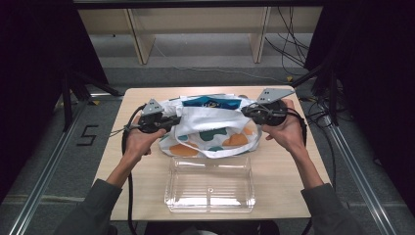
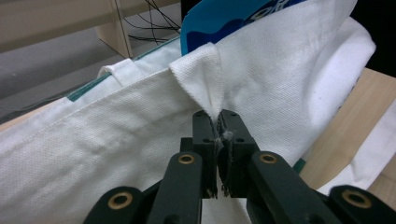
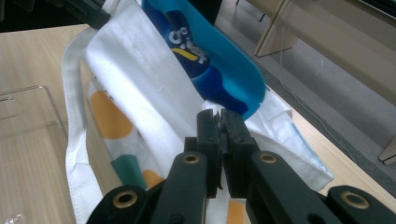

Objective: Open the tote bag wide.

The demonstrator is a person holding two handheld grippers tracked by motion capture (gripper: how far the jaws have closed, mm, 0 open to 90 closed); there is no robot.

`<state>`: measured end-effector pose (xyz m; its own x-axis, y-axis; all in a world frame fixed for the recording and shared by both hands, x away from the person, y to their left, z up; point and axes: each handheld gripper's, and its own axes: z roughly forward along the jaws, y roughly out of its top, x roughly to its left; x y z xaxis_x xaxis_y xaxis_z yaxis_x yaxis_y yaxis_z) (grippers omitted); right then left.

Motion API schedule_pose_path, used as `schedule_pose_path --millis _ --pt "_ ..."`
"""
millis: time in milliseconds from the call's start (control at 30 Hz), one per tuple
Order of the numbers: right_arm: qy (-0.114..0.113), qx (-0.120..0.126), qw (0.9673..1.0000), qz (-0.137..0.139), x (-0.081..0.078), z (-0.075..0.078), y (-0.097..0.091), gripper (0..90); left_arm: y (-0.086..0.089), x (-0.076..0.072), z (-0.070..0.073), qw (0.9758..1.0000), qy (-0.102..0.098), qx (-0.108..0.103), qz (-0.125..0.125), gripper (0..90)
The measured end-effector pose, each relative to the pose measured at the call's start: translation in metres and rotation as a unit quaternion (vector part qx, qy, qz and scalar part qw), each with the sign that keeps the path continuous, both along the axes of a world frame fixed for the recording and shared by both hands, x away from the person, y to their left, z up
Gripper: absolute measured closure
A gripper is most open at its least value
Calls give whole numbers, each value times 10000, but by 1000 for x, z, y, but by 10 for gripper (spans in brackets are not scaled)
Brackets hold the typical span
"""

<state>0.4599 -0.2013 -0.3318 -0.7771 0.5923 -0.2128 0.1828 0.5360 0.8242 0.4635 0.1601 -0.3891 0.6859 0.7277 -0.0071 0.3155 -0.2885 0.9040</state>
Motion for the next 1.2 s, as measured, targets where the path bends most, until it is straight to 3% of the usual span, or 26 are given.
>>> schedule_pose_path --millis 100,233,267,467,633,700,733,800,867,1000,1033,1100,1167,1200 --pt "18 -24 10000 -14 4 -6 -2 877 -1 4 -8 9999 -81 98 26 854" --pt "138 -3 9999 50 7 -20 -4 877 0 6 -20 9999 31 158 -41 854" --pt "76 -6 9999 76 8 -24 -5 877 -1 6 -23 9999 46 142 -40 853" --pt "355 11 9994 9 7 -45 -6 877 -3 5 -43 9987 194 412 -227 853" --pt "464 13 9989 10 7 -63 -7 876 -4 5 -57 9981 300 449 -305 853" --pt "574 45 9983 -6 7 -70 -7 877 -5 4 -64 9985 324 307 -323 853" --pt "600 15 9982 10 8 -74 -7 877 -4 3 -68 9974 412 496 -323 853" --pt "832 -50 9965 33 7 -82 -6 877 -4 3 -73 9960 426 679 -399 853" --pt "816 -137 9966 61 8 -88 -5 877 -6 3 -76 9955 433 740 -414 853" --pt "1058 -201 9942 26 11 -99 -4 877 -8 3 -79 9936 407 951 -463 854" --pt "1101 -269 9935 70 13 -102 -5 877 -8 6 -81 9919 342 1022 -672 854" --pt "1307 -188 9912 35 15 -111 -3 877 -10 4 -86 9920 503 1050 -478 854" --pt "1373 -258 9902 16 18 -118 -2 876 -10 5 -87 9895 518 1224 -571 853" --pt "1390 -339 9897 71 21 -120 -4 876 -11 5 -89 9895 569 1208 -562 854"
